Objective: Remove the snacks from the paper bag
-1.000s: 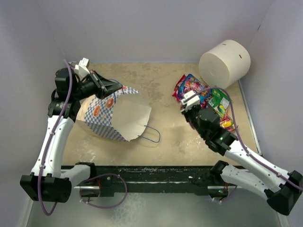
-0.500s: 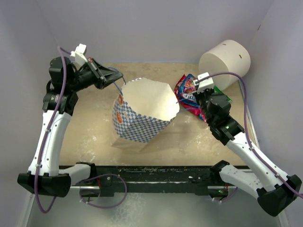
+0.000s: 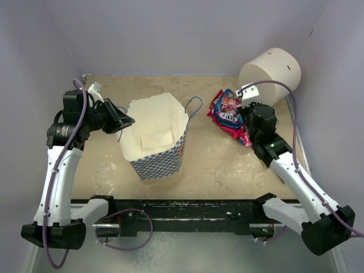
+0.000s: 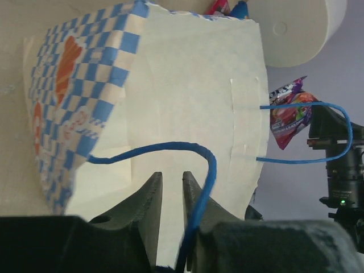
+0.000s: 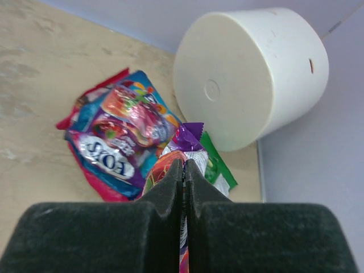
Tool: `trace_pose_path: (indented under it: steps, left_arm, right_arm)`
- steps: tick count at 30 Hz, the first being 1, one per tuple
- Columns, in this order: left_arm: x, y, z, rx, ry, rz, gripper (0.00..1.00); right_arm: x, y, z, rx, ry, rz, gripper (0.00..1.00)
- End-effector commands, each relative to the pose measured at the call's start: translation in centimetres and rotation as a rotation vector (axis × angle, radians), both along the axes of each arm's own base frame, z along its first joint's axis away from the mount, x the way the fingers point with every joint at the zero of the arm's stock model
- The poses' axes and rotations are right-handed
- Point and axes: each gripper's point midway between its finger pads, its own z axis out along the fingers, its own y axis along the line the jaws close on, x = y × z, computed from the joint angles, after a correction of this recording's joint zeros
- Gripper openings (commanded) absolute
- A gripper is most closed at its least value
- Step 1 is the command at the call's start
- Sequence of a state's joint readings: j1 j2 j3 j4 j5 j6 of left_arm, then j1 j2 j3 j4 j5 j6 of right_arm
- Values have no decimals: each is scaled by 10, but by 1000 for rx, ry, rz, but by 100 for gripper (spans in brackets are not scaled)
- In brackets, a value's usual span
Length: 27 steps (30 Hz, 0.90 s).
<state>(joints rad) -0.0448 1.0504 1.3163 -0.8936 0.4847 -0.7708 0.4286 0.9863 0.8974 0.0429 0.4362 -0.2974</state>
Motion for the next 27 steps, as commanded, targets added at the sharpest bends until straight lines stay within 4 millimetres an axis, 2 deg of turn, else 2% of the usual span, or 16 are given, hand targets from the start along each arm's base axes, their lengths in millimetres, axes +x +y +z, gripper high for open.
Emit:
trace_pose_path:
  steps: [1, 6, 8, 9, 10, 12, 17, 18, 24, 27]
  left_arm:
    - [-8, 14, 0, 88, -13, 28, 31]
    - [-15, 19, 8, 117, -31, 41, 61]
    - [-16, 20, 12, 126, -42, 39, 72]
    - [-17, 21, 16, 132, -48, 39, 76]
    - [-17, 22, 18, 140, -53, 39, 80]
    - [-17, 24, 25, 159, -66, 40, 97]
    - [-20, 31, 40, 211, -106, 47, 99]
    - [-21, 33, 42, 222, -113, 50, 99]
    - [-24, 40, 44, 277, -137, 53, 99]
    - [-25, 43, 44, 290, -140, 59, 99]
  right_arm:
    - [14, -30, 35, 10, -86, -94, 0]
    - [33, -60, 40, -42, -97, -151, 0]
    - [46, -69, 31, -82, -76, -170, 0]
    - [53, -71, 41, -92, -97, -177, 0]
    - [59, -71, 39, -110, -92, -174, 0]
    - [74, -69, 26, -147, -68, -160, 0]
    - [96, -57, -9, -163, -17, -99, 0]
    - [96, -53, -30, -162, 21, -78, 0]
    - [102, -35, -81, -75, 117, -15, 0]
    - [101, -20, -99, -8, 164, 35, 0]
